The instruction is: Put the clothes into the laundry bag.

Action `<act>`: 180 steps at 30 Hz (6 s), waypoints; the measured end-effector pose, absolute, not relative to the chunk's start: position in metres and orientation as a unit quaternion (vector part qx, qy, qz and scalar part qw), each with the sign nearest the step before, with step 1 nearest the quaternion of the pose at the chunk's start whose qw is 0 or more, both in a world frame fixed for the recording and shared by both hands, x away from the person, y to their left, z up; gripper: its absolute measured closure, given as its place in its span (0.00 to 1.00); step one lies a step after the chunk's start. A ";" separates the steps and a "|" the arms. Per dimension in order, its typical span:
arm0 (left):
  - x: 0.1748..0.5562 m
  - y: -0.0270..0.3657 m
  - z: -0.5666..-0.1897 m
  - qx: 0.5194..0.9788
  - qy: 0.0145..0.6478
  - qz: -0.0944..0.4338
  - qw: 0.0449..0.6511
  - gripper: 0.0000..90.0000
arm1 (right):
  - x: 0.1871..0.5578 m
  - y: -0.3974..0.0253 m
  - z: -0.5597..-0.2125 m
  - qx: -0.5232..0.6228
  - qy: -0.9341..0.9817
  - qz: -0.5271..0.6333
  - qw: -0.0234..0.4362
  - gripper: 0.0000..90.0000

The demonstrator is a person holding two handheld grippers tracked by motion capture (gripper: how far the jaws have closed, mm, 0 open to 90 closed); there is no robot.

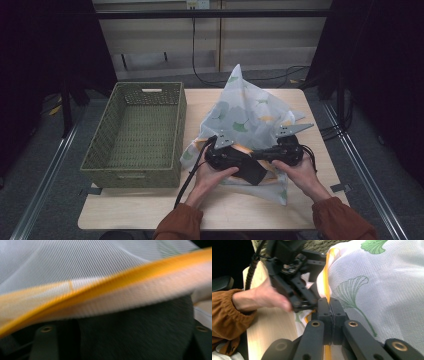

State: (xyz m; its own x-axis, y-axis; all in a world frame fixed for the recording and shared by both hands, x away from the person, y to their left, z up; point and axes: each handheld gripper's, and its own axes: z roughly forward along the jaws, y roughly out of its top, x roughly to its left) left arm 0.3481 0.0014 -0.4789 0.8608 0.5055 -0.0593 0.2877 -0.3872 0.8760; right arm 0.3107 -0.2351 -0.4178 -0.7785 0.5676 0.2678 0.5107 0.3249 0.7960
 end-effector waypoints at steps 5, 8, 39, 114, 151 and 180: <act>0.342 0.014 -0.477 0.836 0.224 0.106 0.490 0.23 | 0.311 -0.238 -0.418 0.333 0.815 0.473 0.034 0.99; 0.341 0.024 -0.475 0.841 0.211 0.100 0.488 0.21 | 0.312 -0.242 -0.417 0.334 0.815 0.472 0.036 0.99; 0.357 0.003 -0.509 0.879 0.226 0.133 0.397 0.50 | 0.310 -0.235 -0.421 0.326 0.826 0.459 0.028 0.99; 0.307 0.046 -0.491 0.857 0.231 0.067 0.456 0.40 | 0.308 -0.222 -0.426 0.316 0.824 0.470 0.013 0.99; 0.304 0.042 -0.494 0.879 0.181 0.030 0.440 0.99 | 0.312 -0.188 -0.471 0.303 0.875 0.379 -0.007 0.99; 0.266 -0.048 -0.490 0.920 0.043 0.022 0.389 0.98 | 0.352 -0.203 -0.488 0.360 0.855 0.362 0.091 0.99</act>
State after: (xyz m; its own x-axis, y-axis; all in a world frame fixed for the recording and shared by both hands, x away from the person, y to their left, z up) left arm 0.2656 -0.0478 -0.4895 0.9953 0.0966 0.0062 0.0628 -0.6935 0.7178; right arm 0.3521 -0.2028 -0.4877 -0.7243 0.6815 0.1046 0.5496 0.4791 0.6844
